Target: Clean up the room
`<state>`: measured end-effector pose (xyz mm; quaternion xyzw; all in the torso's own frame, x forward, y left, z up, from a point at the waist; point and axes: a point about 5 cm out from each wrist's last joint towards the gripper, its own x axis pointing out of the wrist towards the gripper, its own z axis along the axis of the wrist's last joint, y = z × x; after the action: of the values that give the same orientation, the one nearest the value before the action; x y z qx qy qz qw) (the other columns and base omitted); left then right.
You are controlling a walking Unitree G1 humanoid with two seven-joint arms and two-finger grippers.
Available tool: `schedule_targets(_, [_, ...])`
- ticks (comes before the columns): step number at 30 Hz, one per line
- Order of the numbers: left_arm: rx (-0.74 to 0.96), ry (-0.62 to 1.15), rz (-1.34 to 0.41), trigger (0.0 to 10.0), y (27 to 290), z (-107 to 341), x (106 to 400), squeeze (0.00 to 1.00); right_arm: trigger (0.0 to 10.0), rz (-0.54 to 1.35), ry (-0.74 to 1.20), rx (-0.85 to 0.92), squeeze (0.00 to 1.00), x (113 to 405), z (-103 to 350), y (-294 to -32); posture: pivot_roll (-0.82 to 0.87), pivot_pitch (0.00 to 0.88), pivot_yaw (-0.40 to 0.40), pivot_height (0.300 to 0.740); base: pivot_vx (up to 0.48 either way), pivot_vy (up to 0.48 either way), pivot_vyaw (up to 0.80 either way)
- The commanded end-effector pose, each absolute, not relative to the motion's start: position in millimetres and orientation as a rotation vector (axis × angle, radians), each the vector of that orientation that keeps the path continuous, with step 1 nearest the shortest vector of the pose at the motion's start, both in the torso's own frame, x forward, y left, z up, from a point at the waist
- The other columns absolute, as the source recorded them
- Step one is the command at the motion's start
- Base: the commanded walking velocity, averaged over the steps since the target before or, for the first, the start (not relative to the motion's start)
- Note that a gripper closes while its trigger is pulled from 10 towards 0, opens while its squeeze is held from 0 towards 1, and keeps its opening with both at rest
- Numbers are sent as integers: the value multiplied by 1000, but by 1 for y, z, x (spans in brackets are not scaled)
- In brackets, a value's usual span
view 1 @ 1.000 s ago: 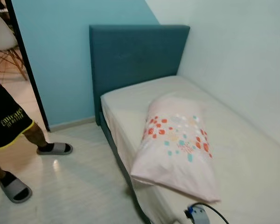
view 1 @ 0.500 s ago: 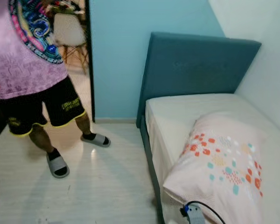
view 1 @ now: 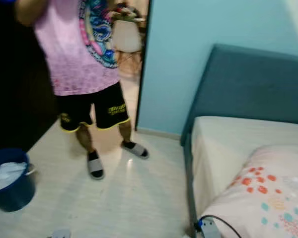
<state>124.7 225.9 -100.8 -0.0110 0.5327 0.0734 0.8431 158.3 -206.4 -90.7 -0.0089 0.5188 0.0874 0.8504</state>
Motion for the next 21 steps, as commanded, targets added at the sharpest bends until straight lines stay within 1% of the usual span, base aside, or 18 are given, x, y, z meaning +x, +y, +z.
schedule_targets(1, [-60,1158,107,10000,210,-106,120,0,10000,218,1086,-47,0,163,-89,-203,54,0,-142,739,480,0,763])
schedule_targets(7, [-59,1159,107,10000,211,-106,119,0,10000,261,1088,-111,0,164,-89,-204,54,0,-143,739,480,0,763])
schedule_targets(18, [-61,1156,107,10000,211,-106,119,0,10000,271,1088,-133,0,164,-88,-207,54,0,-145,739,480,0,763])
schedule_targets(21, [-56,1148,108,10000,211,-105,121,0,10000,278,1090,-143,0,164,-88,-209,54,0,-146,739,375,0,763])
